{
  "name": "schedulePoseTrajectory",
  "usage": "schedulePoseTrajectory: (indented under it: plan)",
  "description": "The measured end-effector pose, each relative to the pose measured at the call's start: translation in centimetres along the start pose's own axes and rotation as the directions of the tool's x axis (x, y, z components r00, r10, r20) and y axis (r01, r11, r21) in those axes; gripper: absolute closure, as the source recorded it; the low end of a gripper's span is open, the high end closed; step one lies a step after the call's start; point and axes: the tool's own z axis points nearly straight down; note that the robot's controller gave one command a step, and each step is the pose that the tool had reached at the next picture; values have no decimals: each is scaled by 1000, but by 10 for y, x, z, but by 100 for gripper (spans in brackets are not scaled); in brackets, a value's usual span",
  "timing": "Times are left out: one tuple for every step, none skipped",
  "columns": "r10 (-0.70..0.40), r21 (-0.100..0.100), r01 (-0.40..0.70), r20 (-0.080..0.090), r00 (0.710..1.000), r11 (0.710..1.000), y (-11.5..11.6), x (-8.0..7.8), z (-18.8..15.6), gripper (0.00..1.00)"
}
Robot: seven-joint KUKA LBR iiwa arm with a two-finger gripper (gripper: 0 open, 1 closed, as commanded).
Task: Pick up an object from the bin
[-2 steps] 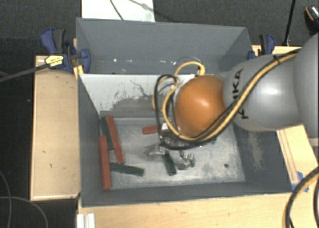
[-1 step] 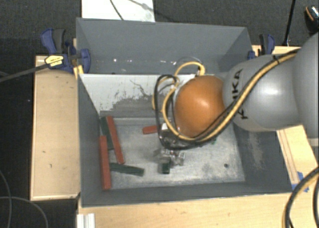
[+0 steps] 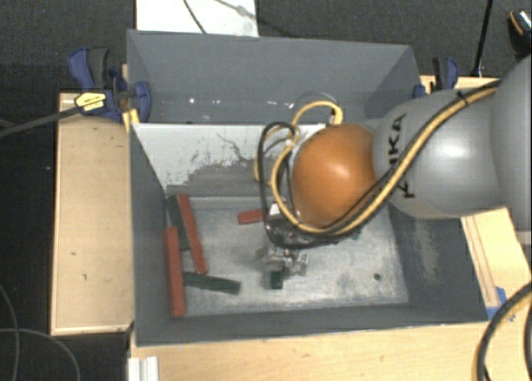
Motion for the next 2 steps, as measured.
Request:
schedulePoseTrajectory:
  plan:
    - [8,1,-8,-1,1000,1000,-1,-1,-19,100]
    - [15,2,-15,-2,1000,1000,-3,-3,-78,100]
